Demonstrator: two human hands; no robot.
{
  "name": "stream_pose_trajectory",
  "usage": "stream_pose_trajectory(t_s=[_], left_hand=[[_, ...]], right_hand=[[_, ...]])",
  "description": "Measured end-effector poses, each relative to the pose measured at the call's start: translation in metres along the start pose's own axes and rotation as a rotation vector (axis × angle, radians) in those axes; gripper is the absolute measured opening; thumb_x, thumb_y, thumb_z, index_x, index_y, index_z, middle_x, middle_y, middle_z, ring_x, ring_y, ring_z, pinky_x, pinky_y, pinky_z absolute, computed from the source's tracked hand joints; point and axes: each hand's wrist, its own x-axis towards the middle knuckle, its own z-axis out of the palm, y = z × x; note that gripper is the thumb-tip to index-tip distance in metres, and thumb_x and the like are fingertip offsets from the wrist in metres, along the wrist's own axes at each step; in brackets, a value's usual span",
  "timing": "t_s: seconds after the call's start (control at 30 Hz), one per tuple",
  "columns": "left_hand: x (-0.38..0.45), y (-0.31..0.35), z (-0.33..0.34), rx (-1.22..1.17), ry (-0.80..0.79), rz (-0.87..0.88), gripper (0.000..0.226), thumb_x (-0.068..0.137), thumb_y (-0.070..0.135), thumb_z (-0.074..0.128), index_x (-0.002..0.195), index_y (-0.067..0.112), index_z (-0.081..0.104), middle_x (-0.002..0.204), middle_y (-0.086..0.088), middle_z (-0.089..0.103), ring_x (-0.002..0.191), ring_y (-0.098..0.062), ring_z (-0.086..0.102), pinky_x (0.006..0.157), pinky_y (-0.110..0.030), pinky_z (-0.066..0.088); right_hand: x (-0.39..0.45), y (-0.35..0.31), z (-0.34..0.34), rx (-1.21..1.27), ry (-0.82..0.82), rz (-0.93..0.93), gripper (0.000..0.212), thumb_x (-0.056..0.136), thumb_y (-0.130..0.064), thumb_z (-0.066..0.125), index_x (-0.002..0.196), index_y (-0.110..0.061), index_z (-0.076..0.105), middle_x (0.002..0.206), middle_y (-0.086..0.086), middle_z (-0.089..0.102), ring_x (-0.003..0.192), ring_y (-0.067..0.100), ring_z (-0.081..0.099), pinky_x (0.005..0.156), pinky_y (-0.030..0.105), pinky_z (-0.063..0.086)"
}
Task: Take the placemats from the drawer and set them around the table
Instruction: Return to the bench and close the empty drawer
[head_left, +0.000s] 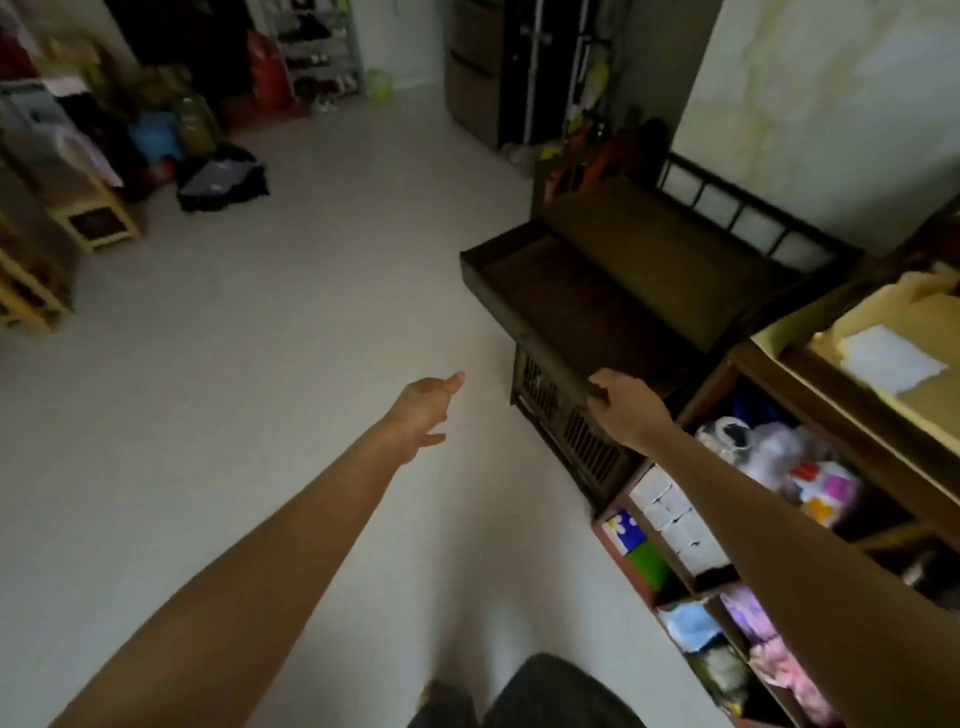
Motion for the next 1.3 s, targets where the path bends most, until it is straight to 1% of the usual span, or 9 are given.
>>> stream_pose_trajectory(t_s=[0.2, 0.3, 0.4, 0.53, 0.8, 0.93, 1.07, 1.2, 1.3], left_hand=[[0.113, 0.053, 0.018, -0.237, -0.118, -0.187, 0.069, 0.093, 0.053, 0.051, 0.145, 0.009, 0.036, 0.145, -0.014, 0.042, 0.129, -0.033, 0.045, 0.103, -0.049, 0.044], [0.170, 0.066, 0.032, -0.294, -0.144, -0.255, 0.069, 0.094, 0.053, 0.048, 0.147, 0.011, 0.033, 0.146, -0.015, 0.039, 0.131, -0.035, 0.042, 0.104, -0.052, 0.041], [0.214, 0.079, 0.043, -0.294, -0.156, -0.325, 0.068, 0.095, 0.052, 0.046, 0.148, 0.012, 0.030, 0.147, -0.016, 0.037, 0.130, -0.037, 0.041, 0.101, -0.052, 0.041], [0.268, 0.100, 0.060, -0.267, -0.203, -0.344, 0.073, 0.092, 0.052, 0.053, 0.149, 0.013, 0.027, 0.147, -0.017, 0.035, 0.130, -0.038, 0.040, 0.102, -0.054, 0.042], [0.358, 0.125, 0.073, -0.130, -0.315, -0.453, 0.060, 0.094, 0.029, 0.058, 0.145, 0.019, 0.030, 0.138, -0.019, 0.033, 0.129, -0.046, 0.039, 0.099, -0.057, 0.045], [0.393, 0.137, 0.068, -0.051, -0.420, -0.513, 0.031, 0.093, 0.005, 0.053, 0.123, 0.007, 0.045, 0.134, -0.022, 0.040, 0.111, -0.039, 0.049, 0.098, -0.053, 0.047], [0.405, 0.145, 0.075, -0.022, -0.448, -0.574, 0.017, 0.092, -0.008, 0.040, 0.104, 0.001, 0.050, 0.120, -0.021, 0.047, 0.107, -0.034, 0.047, 0.101, -0.054, 0.043], [0.410, 0.151, 0.082, 0.054, -0.428, -0.591, 0.041, 0.091, -0.005, 0.045, 0.132, -0.004, 0.044, 0.125, -0.023, 0.048, 0.112, -0.035, 0.050, 0.092, -0.051, 0.047], [0.414, 0.163, 0.088, 0.077, -0.441, -0.591, 0.044, 0.091, -0.005, 0.048, 0.135, -0.002, 0.042, 0.133, -0.022, 0.047, 0.123, -0.037, 0.048, 0.094, -0.051, 0.047]], right_hand=[[0.063, 0.002, 0.041, 0.249, 0.001, 0.297, 0.026, 0.097, -0.022, 0.045, 0.113, -0.006, 0.059, 0.108, 0.016, 0.066, 0.096, 0.032, 0.064, 0.079, 0.037, 0.051], [0.097, -0.007, 0.076, 0.783, -0.018, 0.543, 0.022, 0.097, -0.021, 0.051, 0.099, -0.004, 0.063, 0.102, 0.021, 0.065, 0.090, 0.030, 0.063, 0.076, 0.035, 0.048], [0.124, -0.016, 0.091, 1.451, 0.018, 0.862, 0.034, 0.097, -0.036, 0.050, 0.117, -0.009, 0.051, 0.114, 0.016, 0.059, 0.102, 0.029, 0.062, 0.083, 0.037, 0.051], [0.169, -0.016, 0.095, 1.867, 0.162, 1.088, 0.065, 0.091, -0.054, 0.051, 0.139, -0.013, 0.037, 0.134, 0.017, 0.051, 0.114, 0.037, 0.057, 0.096, 0.047, 0.050], [0.235, -0.032, 0.119, 2.113, 0.651, 1.262, 0.050, 0.098, -0.036, 0.048, 0.136, -0.004, 0.043, 0.116, 0.024, 0.059, 0.089, 0.035, 0.065, 0.081, 0.043, 0.053], [0.256, -0.038, 0.115, 2.123, 0.931, 1.316, 0.045, 0.100, -0.029, 0.043, 0.135, -0.003, 0.039, 0.126, 0.029, 0.053, 0.092, 0.041, 0.061, 0.082, 0.050, 0.052], [0.263, -0.040, 0.108, 2.056, 0.998, 1.421, 0.039, 0.099, -0.025, 0.045, 0.130, -0.002, 0.041, 0.115, 0.029, 0.055, 0.100, 0.047, 0.060, 0.084, 0.055, 0.053], [0.266, -0.043, 0.094, 2.003, 1.002, 1.487, 0.033, 0.097, -0.019, 0.049, 0.125, -0.002, 0.045, 0.115, 0.027, 0.056, 0.100, 0.049, 0.060, 0.076, 0.055, 0.055], [0.272, -0.044, 0.084, 1.989, 1.002, 1.486, 0.031, 0.097, -0.016, 0.049, 0.124, -0.003, 0.045, 0.117, 0.026, 0.052, 0.096, 0.049, 0.058, 0.069, 0.055, 0.054]])
